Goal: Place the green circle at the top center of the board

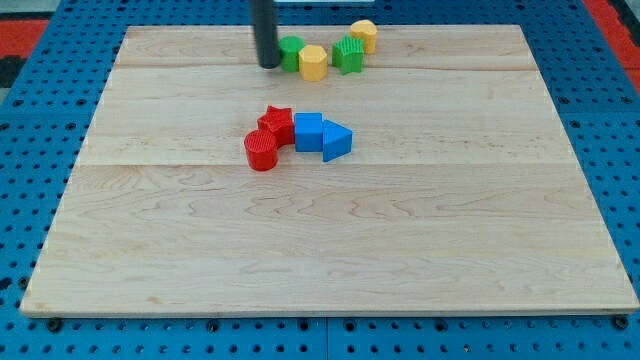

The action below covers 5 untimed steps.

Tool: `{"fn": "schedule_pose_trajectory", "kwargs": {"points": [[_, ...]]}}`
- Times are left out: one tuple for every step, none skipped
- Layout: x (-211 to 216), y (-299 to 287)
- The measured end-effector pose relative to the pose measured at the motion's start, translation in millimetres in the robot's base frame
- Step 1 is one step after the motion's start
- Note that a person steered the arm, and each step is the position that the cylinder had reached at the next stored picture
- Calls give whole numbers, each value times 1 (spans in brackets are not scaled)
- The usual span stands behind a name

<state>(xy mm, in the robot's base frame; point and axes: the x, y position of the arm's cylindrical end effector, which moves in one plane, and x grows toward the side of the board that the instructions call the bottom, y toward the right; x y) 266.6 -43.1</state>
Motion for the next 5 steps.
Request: {"fn": "schedule_pose_trajectory", "kwargs": {"points": [[0,66],[-7,100],[-15,56],[-26,66],[-26,118]]}}
